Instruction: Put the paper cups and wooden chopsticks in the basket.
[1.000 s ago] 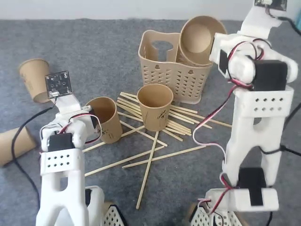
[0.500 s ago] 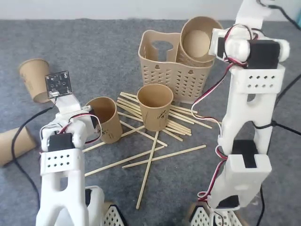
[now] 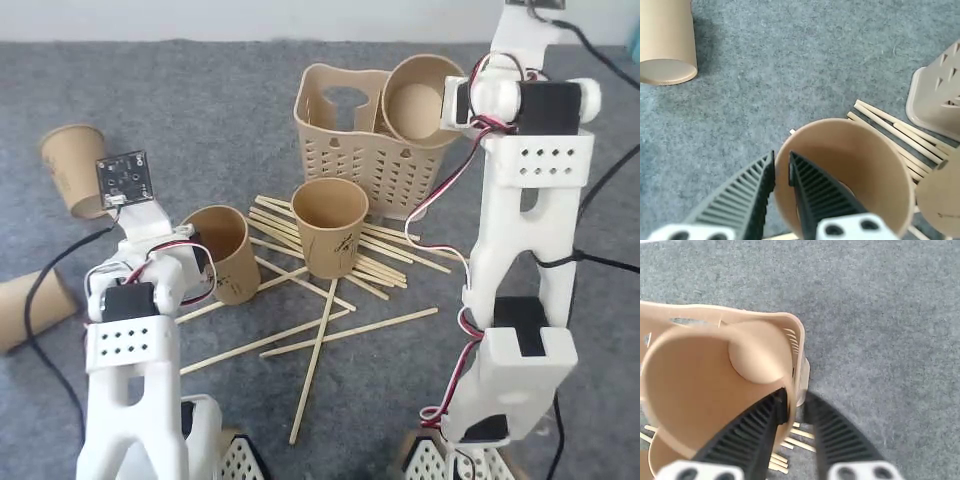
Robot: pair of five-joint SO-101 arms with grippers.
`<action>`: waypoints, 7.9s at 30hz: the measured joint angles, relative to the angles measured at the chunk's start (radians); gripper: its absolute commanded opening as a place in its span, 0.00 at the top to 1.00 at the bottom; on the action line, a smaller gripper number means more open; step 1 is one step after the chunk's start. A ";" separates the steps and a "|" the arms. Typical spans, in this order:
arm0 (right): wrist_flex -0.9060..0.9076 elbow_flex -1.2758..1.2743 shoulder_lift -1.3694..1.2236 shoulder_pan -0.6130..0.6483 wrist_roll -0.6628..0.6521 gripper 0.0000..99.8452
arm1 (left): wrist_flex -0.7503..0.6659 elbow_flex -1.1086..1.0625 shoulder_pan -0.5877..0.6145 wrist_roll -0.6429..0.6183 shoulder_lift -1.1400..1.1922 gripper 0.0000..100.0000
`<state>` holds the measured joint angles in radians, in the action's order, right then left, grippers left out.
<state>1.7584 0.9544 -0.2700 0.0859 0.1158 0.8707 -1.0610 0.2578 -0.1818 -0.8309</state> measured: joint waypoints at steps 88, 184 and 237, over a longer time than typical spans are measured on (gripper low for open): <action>-0.311 -0.922 0.635 0.407 0.083 0.99 | 0.000 0.000 0.000 0.000 0.000 0.95; -0.951 -2.355 1.427 -0.439 -0.284 0.78 | 0.416 0.408 0.144 0.006 0.000 0.86; -0.959 -2.355 1.427 -0.442 -0.290 0.78 | 0.256 0.195 -0.089 -0.071 0.041 0.99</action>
<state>0.7994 -1.4009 1.1569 -0.3560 -0.1741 1.1270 -0.8661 0.1688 -0.2524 -0.7894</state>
